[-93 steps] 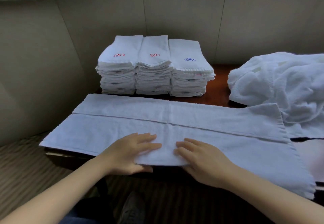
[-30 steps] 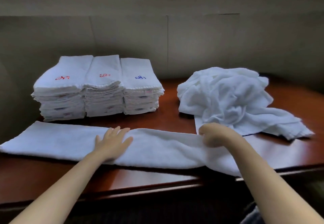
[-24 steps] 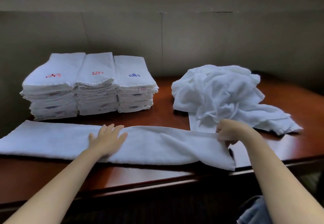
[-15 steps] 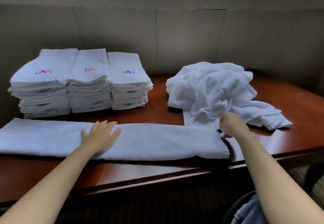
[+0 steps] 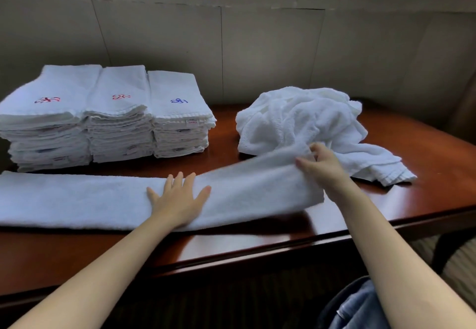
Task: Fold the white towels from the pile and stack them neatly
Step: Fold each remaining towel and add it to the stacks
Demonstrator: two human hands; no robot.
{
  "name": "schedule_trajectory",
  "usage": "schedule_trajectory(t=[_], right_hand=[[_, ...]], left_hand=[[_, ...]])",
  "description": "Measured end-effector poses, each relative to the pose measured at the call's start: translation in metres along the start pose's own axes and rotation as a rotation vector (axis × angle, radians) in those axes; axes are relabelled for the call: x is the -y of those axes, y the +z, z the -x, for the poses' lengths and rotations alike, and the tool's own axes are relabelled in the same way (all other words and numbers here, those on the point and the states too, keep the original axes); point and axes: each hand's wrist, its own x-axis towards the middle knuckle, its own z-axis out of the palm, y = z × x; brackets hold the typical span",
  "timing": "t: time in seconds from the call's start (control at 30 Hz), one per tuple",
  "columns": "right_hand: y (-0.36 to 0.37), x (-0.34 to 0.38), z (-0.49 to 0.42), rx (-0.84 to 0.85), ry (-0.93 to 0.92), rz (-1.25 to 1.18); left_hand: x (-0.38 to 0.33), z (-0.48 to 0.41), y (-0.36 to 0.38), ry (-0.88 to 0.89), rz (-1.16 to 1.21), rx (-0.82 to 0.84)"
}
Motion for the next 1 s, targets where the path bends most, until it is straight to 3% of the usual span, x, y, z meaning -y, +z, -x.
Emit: schedule_trajectory(t=[0.07,0.17,0.4,0.6,0.73,0.8,0.9,0.93,1.0], right_hand=[[-0.002,0.000,-0.007,-0.064,-0.129,0.215],[0.002,-0.017,-0.009,0.030,0.018,0.577],[0.002,-0.025,-0.014,0.024,0.240,0.523],[0.008,-0.034,-0.008,-0.018,0.152,0.710],[0.028,-0.027,0.004,-0.109,0.123,1.091],[0.046,-0.016,0.009,-0.156,-0.052,1.221],[0.087,-0.007,0.017,0.070,-0.433,1.018],[0.101,-0.008,0.022,0.211,-0.469,0.908],[0.122,-0.010,0.030,0.457,-0.373,0.860]], left_hand=[[0.000,-0.001,0.000,-0.003,0.015,-0.013],[-0.002,0.001,0.001,0.007,-0.069,0.007],[-0.003,0.003,0.000,0.138,-0.085,0.056],[-0.004,0.008,-0.002,0.201,-0.084,0.093],[-0.002,0.014,-0.002,0.291,-0.112,0.124],[-0.001,0.015,-0.002,0.335,-0.118,0.113],[-0.002,0.019,-0.001,0.414,-0.099,0.107],[-0.001,0.020,-0.002,0.438,-0.091,0.109],[0.006,0.018,-0.005,0.461,-0.083,0.117]])
